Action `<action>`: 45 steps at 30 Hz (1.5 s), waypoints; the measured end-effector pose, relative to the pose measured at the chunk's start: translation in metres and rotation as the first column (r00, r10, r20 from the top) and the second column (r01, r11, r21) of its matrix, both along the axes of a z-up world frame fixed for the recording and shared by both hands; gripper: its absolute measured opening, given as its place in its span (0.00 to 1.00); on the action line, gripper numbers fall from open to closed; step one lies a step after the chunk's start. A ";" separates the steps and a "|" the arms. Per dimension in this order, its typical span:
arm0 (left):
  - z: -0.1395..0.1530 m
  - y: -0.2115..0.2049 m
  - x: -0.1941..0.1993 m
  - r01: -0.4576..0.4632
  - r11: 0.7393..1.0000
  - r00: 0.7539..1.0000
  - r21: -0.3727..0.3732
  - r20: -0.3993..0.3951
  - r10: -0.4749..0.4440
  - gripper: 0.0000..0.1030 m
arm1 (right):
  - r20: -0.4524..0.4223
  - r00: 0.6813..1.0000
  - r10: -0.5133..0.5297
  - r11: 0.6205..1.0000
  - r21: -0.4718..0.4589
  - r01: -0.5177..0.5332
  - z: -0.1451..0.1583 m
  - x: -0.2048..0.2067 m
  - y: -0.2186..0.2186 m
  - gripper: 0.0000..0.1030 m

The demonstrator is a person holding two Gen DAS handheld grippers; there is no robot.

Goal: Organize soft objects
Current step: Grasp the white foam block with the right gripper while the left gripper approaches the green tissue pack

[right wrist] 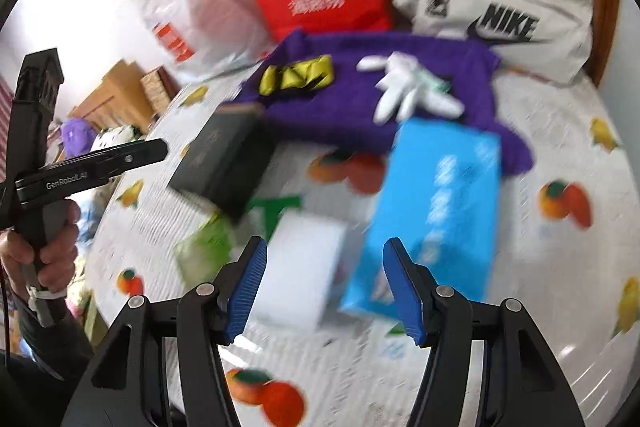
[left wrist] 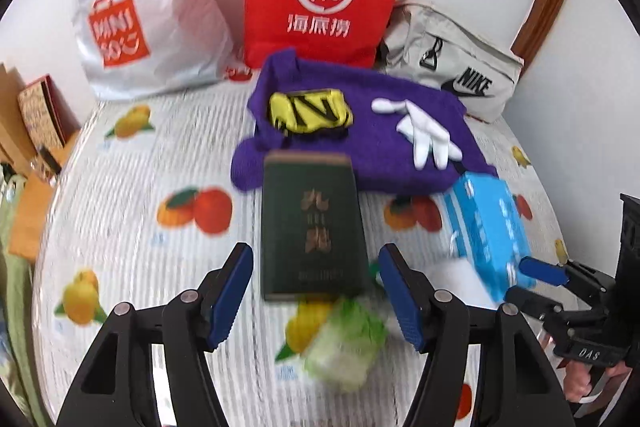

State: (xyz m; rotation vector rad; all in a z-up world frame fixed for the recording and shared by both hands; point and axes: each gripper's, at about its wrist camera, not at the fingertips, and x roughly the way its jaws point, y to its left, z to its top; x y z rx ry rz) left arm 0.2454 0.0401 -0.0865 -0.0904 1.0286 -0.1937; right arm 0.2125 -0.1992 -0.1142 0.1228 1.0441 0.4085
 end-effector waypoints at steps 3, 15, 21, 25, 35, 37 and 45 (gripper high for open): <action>-0.009 0.003 -0.016 -0.014 1.000 1.000 0.013 0.004 0.014 0.62 | -0.013 1.000 0.009 1.000 0.007 -0.009 -0.006 -0.014 0.009 0.58; -0.028 0.012 -0.051 0.019 0.999 1.000 -0.040 0.026 -0.018 0.63 | -0.089 0.991 -0.099 0.995 0.010 0.100 -0.029 -0.025 0.023 0.61; -0.039 0.013 -0.057 0.052 0.998 0.999 -0.043 0.017 -0.051 0.64 | -0.084 0.987 -0.136 0.991 0.003 0.137 -0.037 -0.017 0.032 0.48; -0.052 0.001 -0.053 0.102 0.994 0.995 -0.030 0.007 -0.102 0.65 | -0.064 0.991 -0.115 0.993 0.001 0.115 -0.037 -0.026 0.030 0.49; -0.082 -0.032 -0.046 0.214 0.974 0.977 0.071 -0.018 -0.213 0.65 | 0.025 1.000 -0.008 1.000 -0.024 0.009 -0.019 -0.074 0.010 0.49; -0.090 -0.037 -0.048 0.235 0.968 0.972 0.088 -0.027 -0.233 0.65 | 0.029 1.000 -0.005 1.000 -0.018 0.006 -0.021 -0.080 0.002 0.49; -0.096 -0.049 -0.062 0.231 0.958 0.971 0.168 0.022 -0.238 0.55 | 0.039 0.999 0.007 1.000 -0.001 -0.007 -0.030 -0.098 -0.020 0.49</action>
